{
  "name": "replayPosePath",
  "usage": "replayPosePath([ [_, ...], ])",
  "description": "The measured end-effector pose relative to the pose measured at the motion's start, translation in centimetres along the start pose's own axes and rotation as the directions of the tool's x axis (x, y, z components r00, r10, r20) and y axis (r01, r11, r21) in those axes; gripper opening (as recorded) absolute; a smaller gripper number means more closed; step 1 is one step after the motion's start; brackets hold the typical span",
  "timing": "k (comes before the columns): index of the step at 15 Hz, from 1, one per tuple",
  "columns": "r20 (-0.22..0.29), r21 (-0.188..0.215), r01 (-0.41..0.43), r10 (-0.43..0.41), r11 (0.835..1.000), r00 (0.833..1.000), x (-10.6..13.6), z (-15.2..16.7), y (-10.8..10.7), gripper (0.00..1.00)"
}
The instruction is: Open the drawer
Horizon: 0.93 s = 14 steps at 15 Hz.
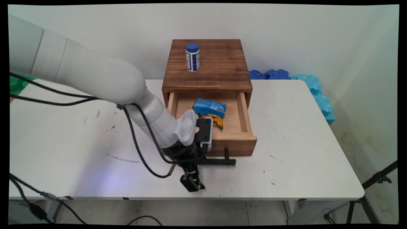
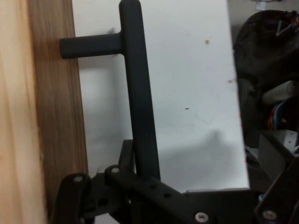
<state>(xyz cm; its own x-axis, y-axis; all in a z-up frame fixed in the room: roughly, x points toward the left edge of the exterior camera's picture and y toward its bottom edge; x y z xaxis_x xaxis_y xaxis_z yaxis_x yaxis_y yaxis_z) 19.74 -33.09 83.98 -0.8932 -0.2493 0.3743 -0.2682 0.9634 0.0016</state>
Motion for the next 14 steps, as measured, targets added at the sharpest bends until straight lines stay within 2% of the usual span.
replayPosePath([
  [8, -0.003, -0.029, 0.015, -0.015, 0.999, 1.000, 0.4, -0.8, 2.9, 1.00],
  [14, -0.010, -0.039, 0.019, -0.020, 0.999, 1.000, 0.7, -1.3, 4.2, 1.00],
])
